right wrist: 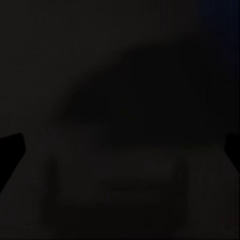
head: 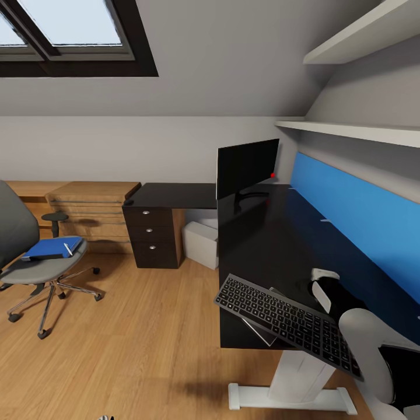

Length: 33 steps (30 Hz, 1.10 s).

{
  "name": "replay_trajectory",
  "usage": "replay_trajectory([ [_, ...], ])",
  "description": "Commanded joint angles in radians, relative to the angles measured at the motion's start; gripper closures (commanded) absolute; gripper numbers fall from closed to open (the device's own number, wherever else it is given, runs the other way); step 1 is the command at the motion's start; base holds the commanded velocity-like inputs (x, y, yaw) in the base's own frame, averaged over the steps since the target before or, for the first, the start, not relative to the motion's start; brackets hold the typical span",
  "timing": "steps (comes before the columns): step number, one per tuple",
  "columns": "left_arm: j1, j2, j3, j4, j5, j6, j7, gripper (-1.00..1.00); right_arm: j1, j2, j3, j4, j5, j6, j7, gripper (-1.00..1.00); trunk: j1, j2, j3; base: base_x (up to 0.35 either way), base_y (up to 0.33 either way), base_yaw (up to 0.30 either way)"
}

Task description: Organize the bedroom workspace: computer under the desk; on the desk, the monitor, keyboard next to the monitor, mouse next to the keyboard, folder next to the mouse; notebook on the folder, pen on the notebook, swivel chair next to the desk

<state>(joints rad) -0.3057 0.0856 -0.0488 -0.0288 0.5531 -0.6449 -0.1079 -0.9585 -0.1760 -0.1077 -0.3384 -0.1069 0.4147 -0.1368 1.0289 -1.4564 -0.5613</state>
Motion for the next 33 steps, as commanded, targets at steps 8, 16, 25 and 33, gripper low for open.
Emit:
replay_trajectory([
  [8,-0.001,0.000,-0.005,0.001,0.011,-0.002,-0.006,-1.00,0.000,-0.020,0.000,0.002,-0.011,0.008,-0.006,-1.00,0.000,-0.001,-0.001,-0.060,-0.020,0.000],
  [16,-0.001,0.000,-0.005,0.001,0.010,-0.002,-0.006,-1.00,0.000,-0.033,0.000,0.005,-0.011,0.039,-0.006,-1.00,0.000,-0.001,-0.001,-0.210,-0.112,0.000],
  [25,-0.001,-0.001,-0.006,0.002,0.010,-0.002,-0.007,-1.00,0.000,-0.037,0.000,0.010,-0.010,0.045,-0.006,-1.00,0.000,-0.001,-0.001,-0.053,-0.033,0.000],
  [33,-0.001,-0.001,-0.006,0.001,0.010,-0.002,-0.008,-1.00,0.000,-0.037,0.001,0.031,-0.008,0.045,-0.006,-1.00,0.000,-0.001,-0.001,-0.005,-0.003,0.000],
])
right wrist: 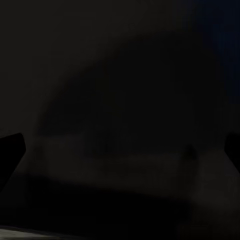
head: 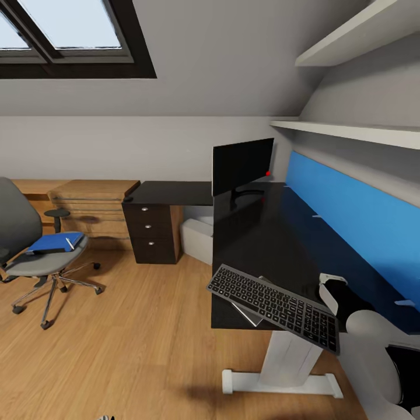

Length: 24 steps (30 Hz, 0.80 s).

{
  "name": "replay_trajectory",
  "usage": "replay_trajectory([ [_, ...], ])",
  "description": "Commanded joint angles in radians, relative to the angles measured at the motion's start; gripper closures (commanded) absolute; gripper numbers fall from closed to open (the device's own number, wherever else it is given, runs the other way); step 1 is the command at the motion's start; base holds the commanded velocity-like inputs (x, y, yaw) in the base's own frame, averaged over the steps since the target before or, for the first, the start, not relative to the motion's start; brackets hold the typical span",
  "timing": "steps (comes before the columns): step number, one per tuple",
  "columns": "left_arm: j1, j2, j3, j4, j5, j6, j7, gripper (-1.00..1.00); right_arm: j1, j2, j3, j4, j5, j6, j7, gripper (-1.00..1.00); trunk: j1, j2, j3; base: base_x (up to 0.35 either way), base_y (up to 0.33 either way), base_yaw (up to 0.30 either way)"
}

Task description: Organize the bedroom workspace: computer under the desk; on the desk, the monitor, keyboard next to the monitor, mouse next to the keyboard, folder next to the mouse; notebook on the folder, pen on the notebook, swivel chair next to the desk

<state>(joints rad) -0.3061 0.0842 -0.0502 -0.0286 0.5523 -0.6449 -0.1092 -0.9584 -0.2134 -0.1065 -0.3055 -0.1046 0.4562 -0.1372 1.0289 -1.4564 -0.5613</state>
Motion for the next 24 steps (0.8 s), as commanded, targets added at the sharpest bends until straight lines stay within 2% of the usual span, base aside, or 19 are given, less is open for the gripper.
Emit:
replay_trajectory([
  [1,-0.001,0.000,-0.005,0.001,0.011,-0.002,-0.007,-1.00,0.000,0.000,0.000,0.000,-0.011,0.004,-0.006,-1.00,0.000,-0.001,-0.001,-0.001,-0.001,0.000],
  [24,-0.001,0.000,-0.004,0.001,0.011,-0.002,-0.005,-1.00,0.000,0.003,0.002,0.020,-0.009,0.006,-0.006,-1.00,0.000,-0.001,-0.001,-0.044,0.000,0.000],
])
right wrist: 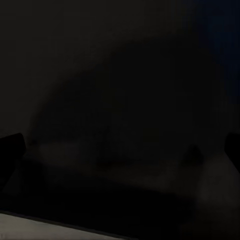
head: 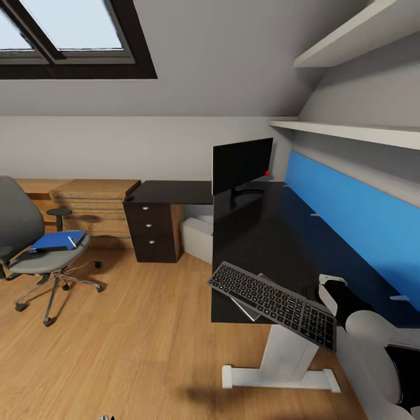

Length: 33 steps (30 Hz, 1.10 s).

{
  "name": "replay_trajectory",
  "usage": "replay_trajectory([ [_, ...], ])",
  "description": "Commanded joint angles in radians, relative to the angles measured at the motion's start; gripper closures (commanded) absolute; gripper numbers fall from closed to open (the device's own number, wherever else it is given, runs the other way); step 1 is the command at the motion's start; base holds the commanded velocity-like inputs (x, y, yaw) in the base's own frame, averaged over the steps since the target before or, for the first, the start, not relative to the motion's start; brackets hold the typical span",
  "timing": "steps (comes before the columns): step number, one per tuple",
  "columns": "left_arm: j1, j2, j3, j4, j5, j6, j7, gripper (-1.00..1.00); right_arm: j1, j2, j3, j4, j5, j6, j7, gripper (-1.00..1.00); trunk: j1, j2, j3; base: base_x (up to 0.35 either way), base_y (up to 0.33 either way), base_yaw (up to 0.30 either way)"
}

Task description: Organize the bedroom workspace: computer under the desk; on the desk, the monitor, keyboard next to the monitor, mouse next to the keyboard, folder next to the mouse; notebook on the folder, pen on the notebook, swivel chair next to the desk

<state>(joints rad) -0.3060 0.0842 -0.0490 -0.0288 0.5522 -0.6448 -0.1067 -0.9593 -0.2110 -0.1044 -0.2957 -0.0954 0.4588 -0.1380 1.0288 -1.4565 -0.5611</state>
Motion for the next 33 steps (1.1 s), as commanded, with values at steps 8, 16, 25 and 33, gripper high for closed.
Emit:
replay_trajectory([
  [8,-0.001,0.000,-0.004,0.001,0.012,-0.003,-0.007,-1.00,0.001,0.002,0.000,0.010,-0.018,0.003,-0.005,-1.00,0.000,0.000,-0.001,-0.001,0.000,0.000],
  [16,-0.001,0.000,-0.003,0.001,0.012,-0.003,-0.006,-1.00,0.001,0.001,0.000,0.017,-0.018,0.002,-0.005,-1.00,0.000,0.000,-0.001,0.000,0.000,0.000],
  [25,-0.001,0.000,-0.003,0.001,0.012,-0.003,-0.006,-1.00,0.001,0.003,0.000,0.019,-0.018,0.001,-0.003,-1.00,0.000,0.000,-0.001,0.000,0.000,0.000],
  [33,-0.001,0.000,-0.003,0.001,0.012,-0.003,-0.007,-1.00,0.001,0.004,0.000,0.019,-0.018,0.003,-0.003,-1.00,0.000,0.000,-0.001,0.000,0.000,0.000],
])
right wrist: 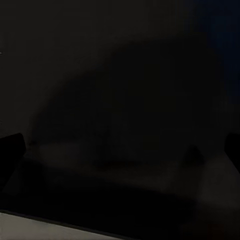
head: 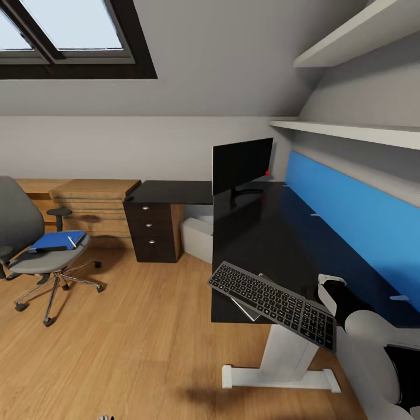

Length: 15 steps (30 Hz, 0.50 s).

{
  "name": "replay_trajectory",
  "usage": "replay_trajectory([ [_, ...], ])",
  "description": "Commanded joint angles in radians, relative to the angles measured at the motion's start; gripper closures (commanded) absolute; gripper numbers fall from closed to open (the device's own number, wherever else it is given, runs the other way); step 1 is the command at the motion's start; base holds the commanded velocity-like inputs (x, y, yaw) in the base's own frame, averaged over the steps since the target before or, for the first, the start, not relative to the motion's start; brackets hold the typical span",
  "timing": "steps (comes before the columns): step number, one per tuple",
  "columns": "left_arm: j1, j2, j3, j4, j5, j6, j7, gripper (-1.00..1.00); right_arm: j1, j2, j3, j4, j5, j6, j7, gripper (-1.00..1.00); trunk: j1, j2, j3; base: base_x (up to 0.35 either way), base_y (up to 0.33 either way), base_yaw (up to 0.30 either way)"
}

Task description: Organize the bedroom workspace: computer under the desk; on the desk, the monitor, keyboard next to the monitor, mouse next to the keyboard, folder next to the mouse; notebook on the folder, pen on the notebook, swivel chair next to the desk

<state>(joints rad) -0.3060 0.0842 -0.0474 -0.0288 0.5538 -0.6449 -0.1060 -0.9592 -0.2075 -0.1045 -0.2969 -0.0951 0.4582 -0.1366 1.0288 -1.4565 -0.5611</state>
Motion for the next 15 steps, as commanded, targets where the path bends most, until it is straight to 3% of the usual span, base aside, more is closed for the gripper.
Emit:
replay_trajectory([
  [1,-0.001,0.000,-0.005,0.001,0.011,-0.002,-0.007,-1.00,0.000,0.000,0.000,0.021,-0.018,0.003,-0.005,-1.00,0.000,0.000,-0.001,0.000,0.000,0.000],
  [11,-0.001,0.000,-0.006,0.001,0.011,-0.002,-0.007,-1.00,0.000,0.002,0.001,0.021,-0.018,0.011,-0.004,-1.00,0.000,0.000,-0.001,-0.002,0.000,0.000],
  [15,-0.001,0.000,-0.006,0.001,0.011,-0.002,-0.007,-1.00,0.000,0.002,0.002,0.020,-0.018,0.016,-0.005,-1.00,0.000,0.000,-0.001,-0.142,0.000,0.000],
])
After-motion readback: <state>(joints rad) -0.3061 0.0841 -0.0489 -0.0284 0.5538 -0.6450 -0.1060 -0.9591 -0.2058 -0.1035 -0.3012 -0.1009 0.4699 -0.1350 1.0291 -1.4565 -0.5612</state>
